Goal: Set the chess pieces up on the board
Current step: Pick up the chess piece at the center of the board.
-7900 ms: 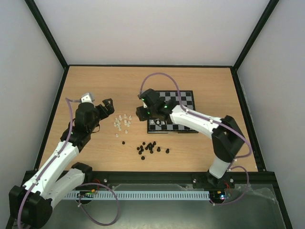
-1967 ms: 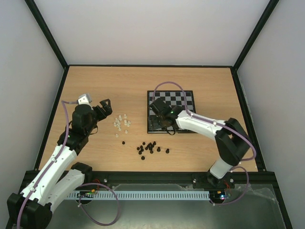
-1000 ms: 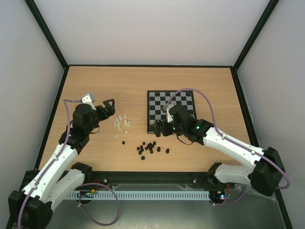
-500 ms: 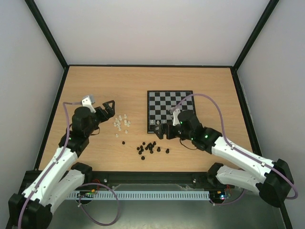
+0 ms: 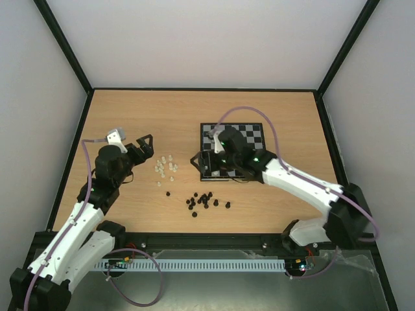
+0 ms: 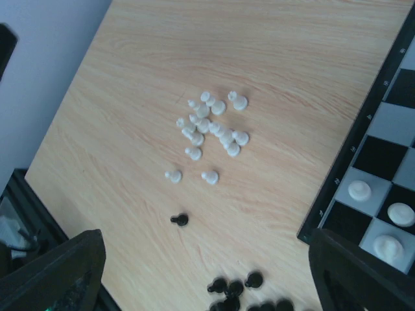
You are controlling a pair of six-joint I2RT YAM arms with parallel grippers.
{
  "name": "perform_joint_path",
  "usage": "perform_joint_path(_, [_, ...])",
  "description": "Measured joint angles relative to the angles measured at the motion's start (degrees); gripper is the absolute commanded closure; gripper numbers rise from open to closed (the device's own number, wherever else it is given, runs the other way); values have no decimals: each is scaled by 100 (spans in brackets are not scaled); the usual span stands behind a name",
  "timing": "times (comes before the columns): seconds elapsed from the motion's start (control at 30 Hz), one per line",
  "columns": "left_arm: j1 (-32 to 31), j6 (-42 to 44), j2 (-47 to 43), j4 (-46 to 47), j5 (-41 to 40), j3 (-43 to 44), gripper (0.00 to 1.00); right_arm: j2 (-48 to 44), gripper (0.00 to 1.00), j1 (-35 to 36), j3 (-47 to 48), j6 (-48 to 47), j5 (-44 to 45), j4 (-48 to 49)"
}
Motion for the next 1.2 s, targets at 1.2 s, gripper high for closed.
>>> perform_joint_path(1.2, [203,-9,420,44,-258,-66,1,4205,52,686,3609,-1279,1587,-1156])
